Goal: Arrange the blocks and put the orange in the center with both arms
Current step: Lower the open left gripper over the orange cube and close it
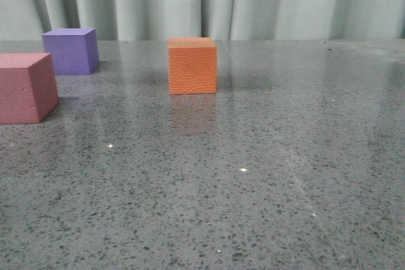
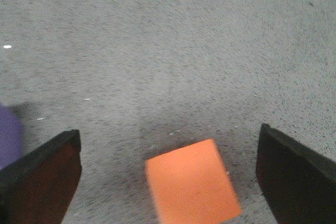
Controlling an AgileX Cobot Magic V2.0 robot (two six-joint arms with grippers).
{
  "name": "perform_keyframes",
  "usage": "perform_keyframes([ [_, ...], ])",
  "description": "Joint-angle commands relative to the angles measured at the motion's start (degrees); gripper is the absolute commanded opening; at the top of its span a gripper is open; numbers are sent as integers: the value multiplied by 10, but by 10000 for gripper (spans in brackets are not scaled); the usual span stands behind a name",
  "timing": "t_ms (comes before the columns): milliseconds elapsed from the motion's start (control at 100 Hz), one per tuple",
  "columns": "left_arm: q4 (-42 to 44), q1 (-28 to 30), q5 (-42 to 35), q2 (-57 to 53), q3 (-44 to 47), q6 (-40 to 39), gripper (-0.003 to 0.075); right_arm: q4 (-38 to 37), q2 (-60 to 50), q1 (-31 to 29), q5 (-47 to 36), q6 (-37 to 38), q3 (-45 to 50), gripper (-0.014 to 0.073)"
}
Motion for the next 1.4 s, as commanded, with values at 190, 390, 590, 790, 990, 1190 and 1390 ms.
perform_keyframes([
  [190,22,-27,19,56,-100,-46,640,-8,-15,-2,-49,-6,-7,-67],
  [390,26,-27,34,57,-100,-44,640,-8,-15,-2,-49,-6,-7,-67],
  [590,33,-27,65,60,-100,-92,640,-8,-15,-2,-49,-6,-7,-67],
  [790,36,-27,73,67,-100,-109,640,-8,-15,-2,-49,-6,-7,-67],
  [990,21,-27,82,88,-100,-109,640,-8,-15,-2,-49,-6,-7,-67],
  [1190,18,-27,92,101,-100,-110,640,-8,-15,-2,-49,-6,-7,-67],
  [1390,-5,-27,100,121,-100,-110,640,-8,-15,-2,-49,-6,-7,-67],
])
